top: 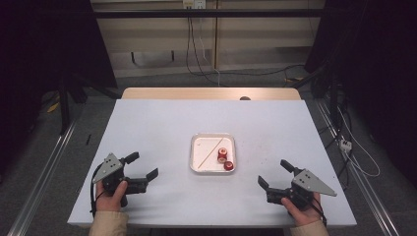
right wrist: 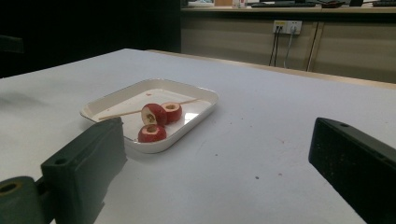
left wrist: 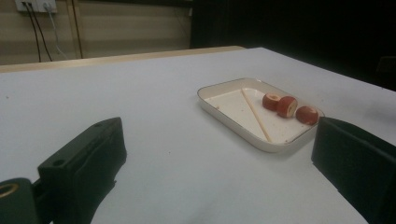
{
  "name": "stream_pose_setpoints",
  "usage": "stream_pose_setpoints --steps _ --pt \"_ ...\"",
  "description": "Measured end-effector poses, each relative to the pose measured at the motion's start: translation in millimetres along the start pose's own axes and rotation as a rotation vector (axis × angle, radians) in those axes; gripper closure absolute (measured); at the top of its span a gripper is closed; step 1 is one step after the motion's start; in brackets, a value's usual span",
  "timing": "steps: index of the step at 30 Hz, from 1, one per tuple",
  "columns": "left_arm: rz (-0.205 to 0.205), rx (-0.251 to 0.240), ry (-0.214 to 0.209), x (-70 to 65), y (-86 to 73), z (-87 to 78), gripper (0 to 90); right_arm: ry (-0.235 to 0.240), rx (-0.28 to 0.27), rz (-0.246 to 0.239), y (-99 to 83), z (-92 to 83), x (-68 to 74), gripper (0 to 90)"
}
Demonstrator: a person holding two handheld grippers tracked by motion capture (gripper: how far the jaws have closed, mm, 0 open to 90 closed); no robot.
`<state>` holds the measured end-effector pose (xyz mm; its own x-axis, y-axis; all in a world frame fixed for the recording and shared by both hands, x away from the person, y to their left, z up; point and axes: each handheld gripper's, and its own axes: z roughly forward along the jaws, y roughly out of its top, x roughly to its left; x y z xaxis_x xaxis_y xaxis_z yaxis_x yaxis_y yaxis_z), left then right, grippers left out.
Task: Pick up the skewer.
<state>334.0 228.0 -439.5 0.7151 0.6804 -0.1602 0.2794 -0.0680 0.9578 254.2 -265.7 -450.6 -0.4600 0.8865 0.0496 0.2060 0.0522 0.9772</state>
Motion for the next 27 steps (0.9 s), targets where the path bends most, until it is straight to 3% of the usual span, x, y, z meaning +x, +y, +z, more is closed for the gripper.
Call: stream_pose_setpoints --steps 2,9,19,23,27 --pt "-0.015 -0.013 -0.003 -0.4 0.4 0.7 2.4 -0.005 -0.001 0.004 0.2 -0.1 0.3 3.2" --pt "-0.003 -0.015 -0.014 -4.0 4.5 5.8 2.2 -0.006 -0.001 -0.004 0.6 -0.8 0.1 2.7" --pt "0.0 -0.025 -0.036 -16.4 21.4 29.1 3.4 -0.019 -0.002 -0.006 0.3 -2.6 -2.5 2.8" --pt "0.007 0.002 -0.052 -22.9 26.3 38.8 3.4 -0.024 -0.003 0.005 0.2 -3.5 -3.2 2.8" --pt "0.025 0.059 -0.065 -32.2 30.1 58.3 4.5 -0.023 -0.006 0.009 0.2 -3.6 -3.2 2.9"
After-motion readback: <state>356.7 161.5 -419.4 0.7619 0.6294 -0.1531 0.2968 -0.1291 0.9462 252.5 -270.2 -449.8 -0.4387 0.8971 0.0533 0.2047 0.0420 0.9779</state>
